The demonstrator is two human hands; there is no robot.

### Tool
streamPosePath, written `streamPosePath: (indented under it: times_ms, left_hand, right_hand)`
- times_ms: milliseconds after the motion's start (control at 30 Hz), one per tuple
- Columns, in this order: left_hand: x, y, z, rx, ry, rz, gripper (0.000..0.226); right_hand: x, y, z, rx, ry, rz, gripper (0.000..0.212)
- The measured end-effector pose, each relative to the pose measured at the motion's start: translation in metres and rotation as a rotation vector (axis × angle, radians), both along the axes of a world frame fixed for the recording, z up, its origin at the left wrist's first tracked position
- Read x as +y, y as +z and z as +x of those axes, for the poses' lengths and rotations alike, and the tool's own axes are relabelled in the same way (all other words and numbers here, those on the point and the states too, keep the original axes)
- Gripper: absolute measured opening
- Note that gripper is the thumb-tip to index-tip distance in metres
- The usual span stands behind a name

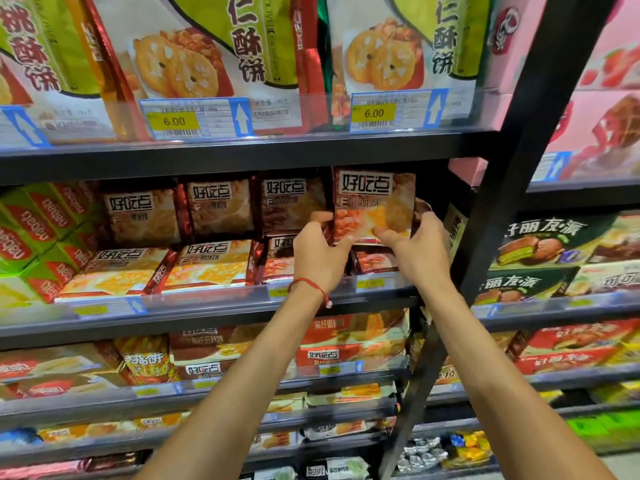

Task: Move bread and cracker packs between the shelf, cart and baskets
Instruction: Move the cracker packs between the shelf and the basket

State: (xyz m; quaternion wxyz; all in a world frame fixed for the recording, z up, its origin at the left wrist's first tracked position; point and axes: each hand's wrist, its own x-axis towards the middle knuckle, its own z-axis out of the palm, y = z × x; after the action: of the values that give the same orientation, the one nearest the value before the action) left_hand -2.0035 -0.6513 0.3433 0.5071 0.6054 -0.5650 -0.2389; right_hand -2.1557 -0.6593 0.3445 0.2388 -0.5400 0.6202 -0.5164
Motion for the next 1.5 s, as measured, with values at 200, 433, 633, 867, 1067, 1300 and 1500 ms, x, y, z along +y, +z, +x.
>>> streamPosePath:
  times_ms: [200,433,633,867,1067,1300,1500]
  left_hand:
    - [-0.015,-0.003,0.011,-0.342,-0.140,0.119,0.058]
    - [-0.030,-0.004,0.006,-0.555,-0.215,0.186,0.064]
    - [-0.020,-0.003,0.018,-0.718,-0.204,0.161,0.064]
    - [0.033,-0.002,0.064,-1.154,-0.161,-0.161,0.046]
    - [0.080,-0.014,0.107,-1.303,-0.166,-0.186,0.055]
    - [0.159,-0.049,0.147,-1.318,-0.041,-0.017,0.061]
    - [0.241,-0.081,0.166,-1.259,0.151,0.262,0.063]
  right_hand:
    - [-0.037,0.015,0.003,-0.096,-0.120,0.206,0.072]
    - [-0.046,0.005,0.005,-0.014,-0.078,0.298,0.048]
    - [-0.021,0.009,0.008,0.180,-0.101,0.191,0.046]
    - [0.038,-0.015,0.024,0.810,0.045,-0.218,0.042]
    - [0.082,-0.027,0.041,1.004,0.206,-0.302,0.059]
    - [0.121,-0.054,0.089,1.130,0.445,-0.413,0.069]
    - [0.155,-0.089,0.127,0.998,0.680,-0.554,0.065]
